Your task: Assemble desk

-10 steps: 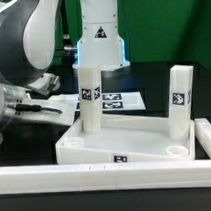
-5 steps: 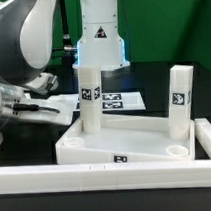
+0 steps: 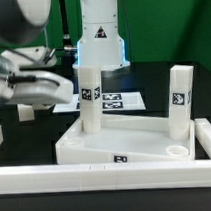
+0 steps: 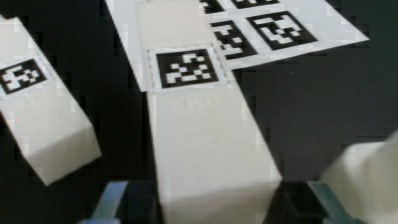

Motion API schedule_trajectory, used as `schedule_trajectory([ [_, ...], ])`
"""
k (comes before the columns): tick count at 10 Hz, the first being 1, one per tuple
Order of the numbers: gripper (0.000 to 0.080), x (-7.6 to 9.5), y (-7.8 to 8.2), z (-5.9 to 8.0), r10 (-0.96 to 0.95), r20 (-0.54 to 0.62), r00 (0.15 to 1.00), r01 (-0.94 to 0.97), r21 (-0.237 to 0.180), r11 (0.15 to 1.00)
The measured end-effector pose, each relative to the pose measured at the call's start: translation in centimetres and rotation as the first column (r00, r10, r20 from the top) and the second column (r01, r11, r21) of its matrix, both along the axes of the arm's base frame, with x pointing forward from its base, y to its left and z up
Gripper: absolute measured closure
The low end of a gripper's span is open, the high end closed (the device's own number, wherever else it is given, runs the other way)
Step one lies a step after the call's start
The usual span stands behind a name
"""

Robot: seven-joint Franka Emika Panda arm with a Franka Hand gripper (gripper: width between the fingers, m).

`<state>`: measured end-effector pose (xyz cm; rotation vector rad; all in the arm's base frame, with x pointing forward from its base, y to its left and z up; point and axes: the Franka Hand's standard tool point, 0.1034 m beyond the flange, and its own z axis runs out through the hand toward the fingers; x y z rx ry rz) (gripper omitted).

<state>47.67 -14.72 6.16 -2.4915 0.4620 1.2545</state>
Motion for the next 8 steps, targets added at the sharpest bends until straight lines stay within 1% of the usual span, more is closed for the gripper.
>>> schedule_trajectory([
  [2, 0.0507, 0.4, -0.3, -0.5, 0.000, 0.029, 1.000, 0.000, -0.017, 1.000],
  [3, 0.0507, 0.5, -0.2, -0.4, 0.002, 0.031, 1.000, -0.001, -0.017, 1.000],
  [4, 0.0507, 1.1, 0.1, 0.2, 0.010, 0.049, 0.999, -0.009, -0.021, 1.000],
  [5, 0.0507, 2.7, 0.1, 1.4, 0.015, 0.115, 0.993, -0.011, -0.043, 0.999],
  [6, 0.0507, 3.5, 0.0, 2.7, 0.017, 0.175, 0.984, -0.006, -0.063, 0.998],
  [7, 0.0507, 3.9, 0.2, 3.6, 0.020, 0.199, 0.980, -0.006, -0.068, 0.998],
  [8, 0.0507, 4.9, 0.2, 3.4, 0.032, 0.263, 0.964, -0.005, -0.101, 0.995],
])
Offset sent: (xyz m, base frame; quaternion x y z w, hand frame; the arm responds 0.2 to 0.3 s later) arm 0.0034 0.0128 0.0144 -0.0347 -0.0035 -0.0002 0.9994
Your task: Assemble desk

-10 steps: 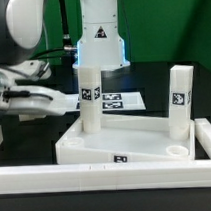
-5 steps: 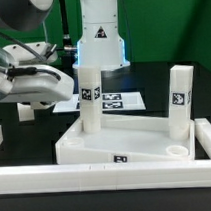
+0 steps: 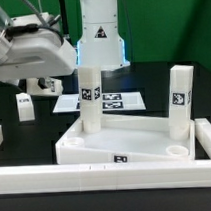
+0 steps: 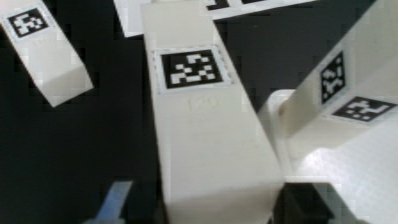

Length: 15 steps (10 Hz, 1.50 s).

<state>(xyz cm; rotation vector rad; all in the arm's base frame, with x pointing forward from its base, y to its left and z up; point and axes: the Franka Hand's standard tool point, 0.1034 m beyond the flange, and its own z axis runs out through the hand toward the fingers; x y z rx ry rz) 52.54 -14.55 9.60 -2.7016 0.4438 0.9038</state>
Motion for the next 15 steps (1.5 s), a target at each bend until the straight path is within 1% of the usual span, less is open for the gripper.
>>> schedule_trajectory([
  [1, 0.0507, 0.6, -0.1, 0.0, 0.000, 0.086, 0.996, 0.004, -0.037, 0.999],
  [2, 0.0507, 0.7, -0.3, 0.0, -0.006, 0.162, 0.987, 0.018, -0.073, 0.997],
  [3, 0.0507, 0.8, -0.3, 0.2, -0.009, 0.211, 0.977, 0.030, -0.098, 0.995],
  [4, 0.0507, 1.1, 0.1, 1.5, -0.011, 0.224, 0.975, 0.034, -0.097, 0.995],
  [5, 0.0507, 2.4, 0.0, 2.7, -0.005, 0.292, 0.956, 0.041, -0.118, 0.992],
  [6, 0.0507, 2.9, 0.1, 4.5, -0.009, 0.336, 0.942, 0.053, -0.123, 0.991],
  [7, 0.0507, 3.7, 0.1, 5.8, -0.011, 0.360, 0.933, 0.061, -0.126, 0.990],
  [8, 0.0507, 5.2, -0.1, 6.3, 0.000, 0.438, 0.899, 0.080, -0.163, 0.983],
  [9, 0.0507, 5.2, -0.2, 6.1, 0.015, 0.504, 0.864, 0.096, -0.193, 0.976],
  [10, 0.0507, 4.8, -0.2, 5.9, 0.016, 0.525, 0.851, 0.107, -0.204, 0.973],
  [11, 0.0507, 5.4, -0.7, 6.0, 0.033, 0.586, 0.810, 0.132, -0.237, 0.962],
  [12, 0.0507, 5.4, -0.5, 5.9, 0.045, 0.614, 0.788, 0.142, -0.253, 0.957],
  [13, 0.0507, 6.3, 0.7, 6.8, 0.031, 0.654, 0.756, 0.181, -0.254, 0.950],
  [14, 0.0507, 6.7, 1.9, 7.2, 0.015, 0.657, 0.754, 0.198, -0.249, 0.948],
  [15, 0.0507, 7.4, 3.8, 7.5, 0.010, 0.652, 0.758, 0.211, -0.260, 0.942],
])
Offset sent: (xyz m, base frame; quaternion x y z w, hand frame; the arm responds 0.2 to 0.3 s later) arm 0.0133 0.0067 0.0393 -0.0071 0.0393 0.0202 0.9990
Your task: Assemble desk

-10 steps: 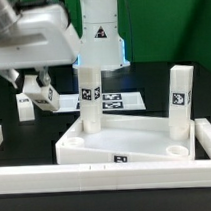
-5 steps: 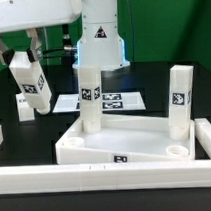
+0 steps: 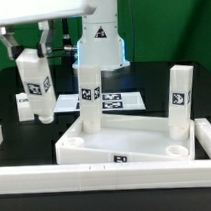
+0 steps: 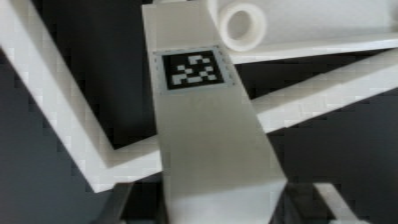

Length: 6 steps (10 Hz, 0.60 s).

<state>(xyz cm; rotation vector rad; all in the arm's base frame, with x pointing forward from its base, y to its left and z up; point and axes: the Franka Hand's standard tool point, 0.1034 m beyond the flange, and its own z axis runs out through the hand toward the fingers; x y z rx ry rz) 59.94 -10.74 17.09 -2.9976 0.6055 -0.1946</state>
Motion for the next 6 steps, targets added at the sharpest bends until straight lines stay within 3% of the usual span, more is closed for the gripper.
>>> schedule_trajectory([
  [1, 0.0507, 0.7, 1.7, 0.4, 0.018, -0.016, 1.000, -0.019, -0.010, 1.000],
  [3, 0.0507, 0.5, 1.3, 0.2, 0.022, -0.014, 1.000, -0.022, -0.004, 1.000],
  [5, 0.0507, 0.7, 1.9, 0.2, 0.008, -0.009, 1.000, -0.008, -0.002, 1.000],
  [6, 0.0507, 1.5, 4.2, 0.3, -0.026, 0.017, 1.000, 0.026, -0.001, 1.000],
])
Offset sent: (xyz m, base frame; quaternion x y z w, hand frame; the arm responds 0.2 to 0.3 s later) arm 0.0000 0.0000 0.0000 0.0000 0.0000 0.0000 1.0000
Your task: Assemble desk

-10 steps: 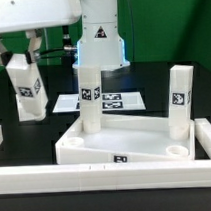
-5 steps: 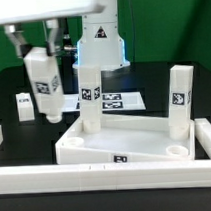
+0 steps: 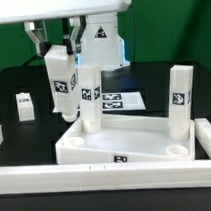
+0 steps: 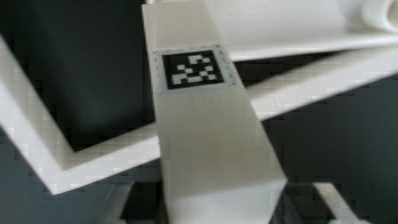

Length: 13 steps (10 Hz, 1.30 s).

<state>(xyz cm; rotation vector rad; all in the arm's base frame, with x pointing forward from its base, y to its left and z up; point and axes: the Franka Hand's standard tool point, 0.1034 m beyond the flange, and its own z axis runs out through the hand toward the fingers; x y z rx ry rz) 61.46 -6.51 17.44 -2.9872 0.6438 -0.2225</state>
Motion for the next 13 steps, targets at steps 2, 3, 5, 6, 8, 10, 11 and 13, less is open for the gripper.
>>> schedule_trajectory([
  [2, 0.0507, 0.8, 4.1, -0.1, -0.030, -0.001, 1.000, 0.030, 0.009, 1.000],
  [3, 0.0507, 1.4, 5.5, -0.2, -0.072, 0.002, 0.997, 0.072, 0.017, 0.997],
  [5, 0.0507, 1.7, 5.6, -0.3, -0.072, 0.013, 0.997, 0.072, 0.017, 0.997],
  [6, 0.0507, 1.9, 5.7, -0.3, -0.074, 0.038, 0.997, 0.073, 0.012, 0.997],
  [8, 0.0507, 2.6, 6.7, -0.4, -0.071, 0.195, 0.978, 0.076, -0.021, 0.997],
  [10, 0.0507, 2.2, 9.4, -0.8, -0.051, 0.316, 0.948, 0.066, -0.038, 0.997],
  [11, 0.0507, 2.4, 10.9, -0.6, -0.047, 0.348, 0.936, 0.062, -0.033, 0.998],
  [13, 0.0507, 2.5, 12.0, -0.6, -0.034, 0.320, 0.947, 0.046, -0.028, 0.999],
])
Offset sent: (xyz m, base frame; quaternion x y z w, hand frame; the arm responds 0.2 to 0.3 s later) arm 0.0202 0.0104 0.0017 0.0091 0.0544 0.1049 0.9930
